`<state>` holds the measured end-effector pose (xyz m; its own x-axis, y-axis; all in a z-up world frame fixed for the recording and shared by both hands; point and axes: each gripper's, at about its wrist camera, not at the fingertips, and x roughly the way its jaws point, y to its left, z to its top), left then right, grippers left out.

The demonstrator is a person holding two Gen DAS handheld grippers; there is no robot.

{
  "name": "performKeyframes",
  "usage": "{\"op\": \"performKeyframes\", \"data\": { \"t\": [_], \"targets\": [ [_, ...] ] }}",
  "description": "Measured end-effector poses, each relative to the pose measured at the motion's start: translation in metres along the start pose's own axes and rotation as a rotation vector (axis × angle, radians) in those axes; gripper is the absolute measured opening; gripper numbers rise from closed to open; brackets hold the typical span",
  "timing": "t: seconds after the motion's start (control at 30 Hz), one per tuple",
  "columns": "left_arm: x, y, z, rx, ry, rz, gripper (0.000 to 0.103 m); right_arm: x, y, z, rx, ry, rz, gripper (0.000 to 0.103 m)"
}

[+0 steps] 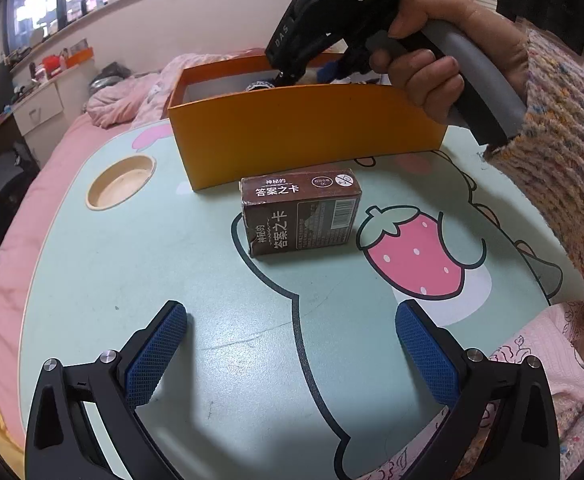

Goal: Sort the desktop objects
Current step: 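Reach into the orange box and grasp the brown fur ball with the right gripper, then carry the brown fur ball out and set it on the table, open right gripper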

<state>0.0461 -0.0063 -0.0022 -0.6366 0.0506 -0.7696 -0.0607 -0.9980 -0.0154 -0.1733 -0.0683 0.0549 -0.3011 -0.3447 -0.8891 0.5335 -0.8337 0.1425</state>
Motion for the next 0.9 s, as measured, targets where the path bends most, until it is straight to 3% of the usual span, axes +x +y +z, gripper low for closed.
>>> {"op": "performKeyframes", "data": {
  "t": [0.03, 0.13, 0.23, 0.4, 0.47, 0.6, 0.8, 0.9],
  "targets": [
    [0.0, 0.0, 0.0, 0.0, 0.0, 0.0, 0.103, -0.001, -0.003, 0.0, 0.013, 0.003, 0.023, 0.027],
    [0.0, 0.0, 0.0, -0.002, 0.001, 0.002, 0.103, -0.009, -0.01, -0.003, 0.042, -0.016, 0.067, 0.025],
    [0.0, 0.0, 0.0, -0.003, 0.0, 0.003, 0.103, -0.036, -0.013, -0.008, 0.046, -0.121, 0.096, 0.025],
    [0.0, 0.001, 0.0, -0.003, 0.0, 0.003, 0.103, -0.116, -0.019, -0.033, 0.097, -0.348, 0.2, 0.025],
    [0.0, 0.001, -0.001, -0.003, 0.0, 0.003, 0.103, -0.137, -0.016, -0.052, 0.083, -0.378, 0.218, 0.026],
    [0.001, 0.002, 0.001, -0.003, 0.001, 0.005, 0.103, -0.151, -0.008, -0.107, 0.034, -0.353, 0.257, 0.026],
    [0.002, 0.002, 0.003, -0.003, 0.0, 0.006, 0.103, -0.098, -0.026, -0.145, 0.083, -0.219, 0.344, 0.026],
    [0.002, 0.002, 0.003, -0.003, 0.0, 0.007, 0.103, -0.071, -0.034, -0.152, 0.136, -0.173, 0.314, 0.033]
  ]
}}
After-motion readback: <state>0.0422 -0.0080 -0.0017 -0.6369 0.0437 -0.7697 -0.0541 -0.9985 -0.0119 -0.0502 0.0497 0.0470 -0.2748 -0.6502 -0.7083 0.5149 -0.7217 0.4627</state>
